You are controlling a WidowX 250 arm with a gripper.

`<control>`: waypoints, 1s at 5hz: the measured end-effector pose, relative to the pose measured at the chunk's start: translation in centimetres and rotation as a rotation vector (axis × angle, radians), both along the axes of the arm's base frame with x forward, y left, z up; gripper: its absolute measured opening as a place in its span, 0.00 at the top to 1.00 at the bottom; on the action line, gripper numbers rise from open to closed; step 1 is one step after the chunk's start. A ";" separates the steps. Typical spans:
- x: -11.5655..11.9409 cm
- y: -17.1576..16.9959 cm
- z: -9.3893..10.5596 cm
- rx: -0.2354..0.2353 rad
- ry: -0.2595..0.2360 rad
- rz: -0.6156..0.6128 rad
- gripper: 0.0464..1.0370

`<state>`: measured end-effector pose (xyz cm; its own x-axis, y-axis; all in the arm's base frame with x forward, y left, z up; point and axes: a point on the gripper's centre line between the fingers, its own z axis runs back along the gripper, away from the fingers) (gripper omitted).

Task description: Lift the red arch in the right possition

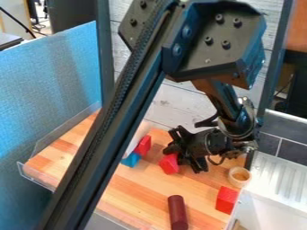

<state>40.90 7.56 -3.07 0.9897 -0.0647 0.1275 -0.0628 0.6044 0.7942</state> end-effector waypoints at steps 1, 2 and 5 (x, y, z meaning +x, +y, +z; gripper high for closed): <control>0.1 1.1 -0.7 0.001 0.060 0.030 0.71; 0.7 1.1 -1.2 0.028 0.097 0.028 0.49; 1.5 -0.3 -2.0 -0.024 0.215 0.003 0.09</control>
<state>42.38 7.26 -5.09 0.9945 -0.0609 -0.0855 0.1047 0.6230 0.7751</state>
